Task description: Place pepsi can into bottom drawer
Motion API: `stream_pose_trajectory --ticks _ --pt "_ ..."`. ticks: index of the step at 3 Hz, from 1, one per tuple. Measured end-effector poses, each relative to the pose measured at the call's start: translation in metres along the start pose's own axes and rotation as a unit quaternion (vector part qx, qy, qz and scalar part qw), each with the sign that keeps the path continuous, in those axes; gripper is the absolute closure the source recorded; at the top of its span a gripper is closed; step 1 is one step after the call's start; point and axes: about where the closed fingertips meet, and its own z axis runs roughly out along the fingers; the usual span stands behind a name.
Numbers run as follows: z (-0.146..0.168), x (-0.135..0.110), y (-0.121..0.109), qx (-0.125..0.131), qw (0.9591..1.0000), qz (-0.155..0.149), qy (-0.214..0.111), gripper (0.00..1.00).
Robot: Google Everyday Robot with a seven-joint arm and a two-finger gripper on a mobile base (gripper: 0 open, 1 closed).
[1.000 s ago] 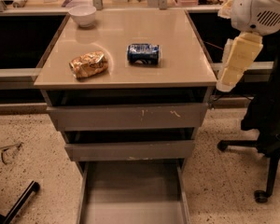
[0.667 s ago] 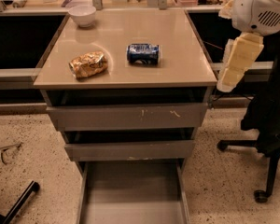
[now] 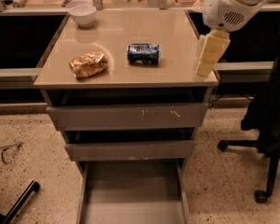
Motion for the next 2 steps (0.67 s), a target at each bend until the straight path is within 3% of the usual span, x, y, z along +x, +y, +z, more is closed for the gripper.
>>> stream_pose_trajectory --ticks 1,2 --pt "0.036 -0.037 -0.044 0.019 0.9987 -0.026 -0.041 0.0" --pt "0.074 -0.059 -0.069 -0.002 0.996 -0.035 -0.083 0.0"
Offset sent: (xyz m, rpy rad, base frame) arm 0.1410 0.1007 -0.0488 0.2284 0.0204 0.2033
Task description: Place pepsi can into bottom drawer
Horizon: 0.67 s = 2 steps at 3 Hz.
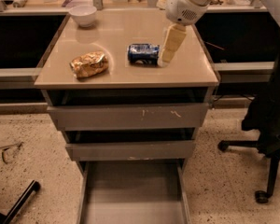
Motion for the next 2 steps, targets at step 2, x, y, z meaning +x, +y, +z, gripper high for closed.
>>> stream_pose_trajectory --ticks 2 --pt "0.072 0.012 -0.03 -0.05 0.9982 0.013 -0.03 0.0"
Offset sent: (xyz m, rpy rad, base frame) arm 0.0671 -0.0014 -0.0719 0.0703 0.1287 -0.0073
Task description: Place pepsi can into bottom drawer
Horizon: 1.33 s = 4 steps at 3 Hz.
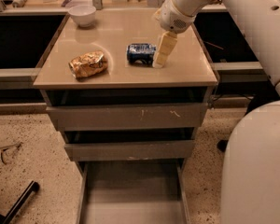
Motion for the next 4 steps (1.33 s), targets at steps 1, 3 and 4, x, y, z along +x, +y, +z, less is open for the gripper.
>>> stream_pose_trajectory --ticks 1,3,4 --pt "0.009 -0.002 -0.003 -0.002 1.0 -0.005 -0.005 0.0" --pt "0.06 -0.002 -0.044 0.004 0.9871 0.008 -0.16 0.0" --pt "0.076 0.003 -0.058 0.003 0.9816 0.03 -0.188 0.0"
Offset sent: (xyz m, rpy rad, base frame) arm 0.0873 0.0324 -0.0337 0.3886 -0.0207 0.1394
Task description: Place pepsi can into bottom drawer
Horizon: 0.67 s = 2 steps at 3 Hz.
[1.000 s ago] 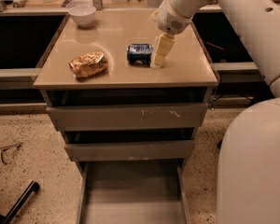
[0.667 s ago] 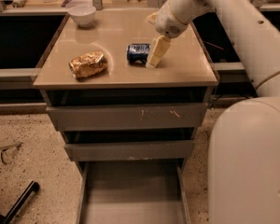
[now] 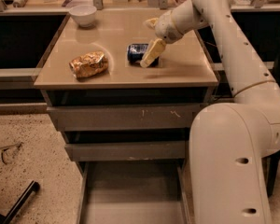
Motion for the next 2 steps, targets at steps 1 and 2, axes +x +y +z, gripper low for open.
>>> stream_pose_trajectory --ticks 1,2 --pt "0.009 0.0089 -0.002 -0.014 0.9997 0.018 0.012 0.0" --pt "0.0077 0.0091 -0.003 -0.013 0.9997 0.018 0.013 0.19"
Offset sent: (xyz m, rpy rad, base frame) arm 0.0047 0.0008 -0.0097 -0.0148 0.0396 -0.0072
